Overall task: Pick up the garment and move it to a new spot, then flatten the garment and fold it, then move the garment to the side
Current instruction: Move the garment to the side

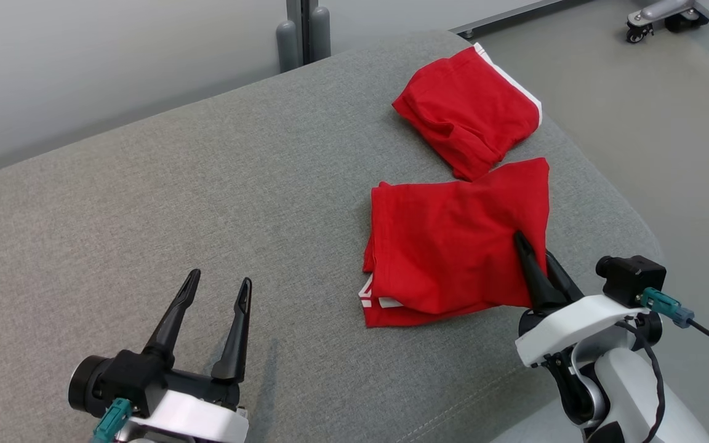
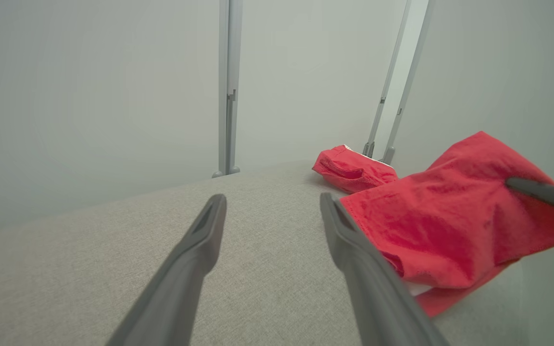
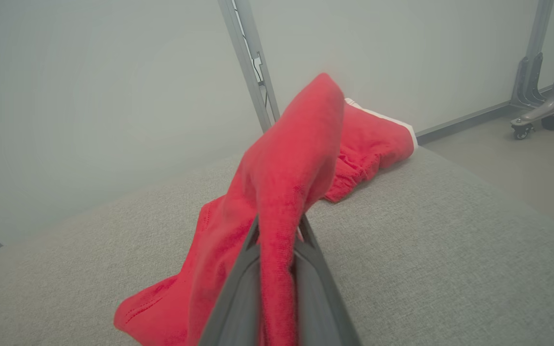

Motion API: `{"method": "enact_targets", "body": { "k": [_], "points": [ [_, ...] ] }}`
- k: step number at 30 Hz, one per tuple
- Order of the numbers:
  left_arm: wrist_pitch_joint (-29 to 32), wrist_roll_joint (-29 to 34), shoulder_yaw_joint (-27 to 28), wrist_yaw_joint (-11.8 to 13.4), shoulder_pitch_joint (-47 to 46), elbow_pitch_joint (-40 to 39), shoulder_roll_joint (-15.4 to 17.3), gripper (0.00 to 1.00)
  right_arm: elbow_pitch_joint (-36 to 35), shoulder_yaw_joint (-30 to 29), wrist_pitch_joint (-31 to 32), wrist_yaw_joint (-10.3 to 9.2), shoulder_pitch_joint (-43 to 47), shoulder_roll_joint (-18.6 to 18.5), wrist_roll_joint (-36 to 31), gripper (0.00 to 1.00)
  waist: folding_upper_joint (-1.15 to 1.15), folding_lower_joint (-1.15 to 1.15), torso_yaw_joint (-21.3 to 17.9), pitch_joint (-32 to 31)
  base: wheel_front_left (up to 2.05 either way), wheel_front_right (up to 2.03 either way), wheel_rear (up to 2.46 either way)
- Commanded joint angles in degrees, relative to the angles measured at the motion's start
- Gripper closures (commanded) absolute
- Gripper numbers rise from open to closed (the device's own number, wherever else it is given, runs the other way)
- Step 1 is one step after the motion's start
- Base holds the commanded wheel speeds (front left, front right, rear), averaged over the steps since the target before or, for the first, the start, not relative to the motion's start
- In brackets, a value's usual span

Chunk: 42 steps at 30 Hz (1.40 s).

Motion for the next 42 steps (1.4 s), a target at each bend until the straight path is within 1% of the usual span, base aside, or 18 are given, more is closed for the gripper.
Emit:
{"method": "enact_targets", "body": {
  "k": [1, 5, 6, 11, 17, 19, 25, 28, 30, 37, 42],
  "points": [
    [-0.33, 1.13, 1.30, -0.40, -3.24, -1.56, 0.27, 0.00, -1.02, 1.01, -0.84, 0.01, -1.32, 0.11, -0.61, 1.00, 0.00, 0.00, 0.34, 0.30, 0.00, 0.00, 0.00],
    [-0.33, 1.91, 0.42, -0.41, -3.90, -2.16, 1.08, 0.00, -0.32, 1.45, -0.84, 0.01, -5.11, -0.28, -0.57, 1.00, 0.00, 0.00, 1.17, 1.31, 0.00, 0.00, 0.00],
    [-0.33, 2.10, -0.09, -0.41, -4.48, -3.05, 1.29, 0.00, 0.56, 2.24, -0.84, 0.01, -8.02, -0.86, -0.94, 1.00, 0.00, 0.00, 1.77, 1.96, 0.00, 0.00, 0.00],
    [-0.33, 2.04, -1.84, -0.41, -6.35, -6.71, 2.08, 0.00, 4.92, 5.86, -0.84, 0.01, -17.06, -3.17, -1.64, 1.00, 0.00, 0.00, 3.55, 4.29, 0.00, 0.00, 0.00],
    [-0.33, 2.07, -3.35, -0.41, -8.38, -8.79, 3.27, 0.00, 8.58, 10.90, 1.58, 0.01, -27.90, -5.83, 0.19, 1.00, 0.00, 0.00, 5.60, 8.08, 0.00, 0.00, 0.00],
    [-0.33, 2.04, -3.49, -0.41, -8.70, -8.95, 3.50, 0.00, 8.81, 12.06, 2.27, 0.01, -29.44, -6.21, 0.66, 1.00, 0.00, 0.00, 5.84, 8.71, 0.00, 0.00, 0.00],
    [-0.33, 2.07, -3.68, -0.41, -10.17, -9.21, 4.88, 0.00, 8.02, 20.43, 6.53, 0.01, -37.16, -7.46, 4.70, 1.00, 0.00, 0.00, 6.25, 11.79, 0.00, 0.00, 0.00],
    [-0.33, 2.15, -3.90, -0.41, -10.68, -9.15, 5.35, 0.00, 7.55, 23.40, 8.01, 0.01, -40.16, -8.54, 7.04, 1.00, 0.00, 0.00, 6.31, 12.75, 0.00, 0.00, 0.00],
    [-0.33, 2.14, -4.12, -0.41, -10.99, -9.16, 5.65, 0.00, 8.16, 24.35, 8.52, 0.01, -41.81, -10.05, 8.13, 1.00, 0.00, 0.00, 6.47, 13.28, 0.00, 0.00, 0.00],
    [-0.33, 2.11, -3.93, -0.41, -11.55, -9.42, 6.87, 0.00, 12.19, 25.35, 8.40, 0.01, -44.67, -16.34, 10.56, 1.00, 0.00, 0.00, 7.00, 15.47, 0.00, 0.00, 0.00],
    [-0.33, 1.44, -3.91, -0.42, -12.03, -9.69, 7.37, 0.00, 17.26, 25.83, 7.28, 0.01, -45.90, -18.97, 10.86, 1.00, 0.00, 0.00, 7.04, 17.18, 0.00, 0.00, 0.00]
  ]
}}
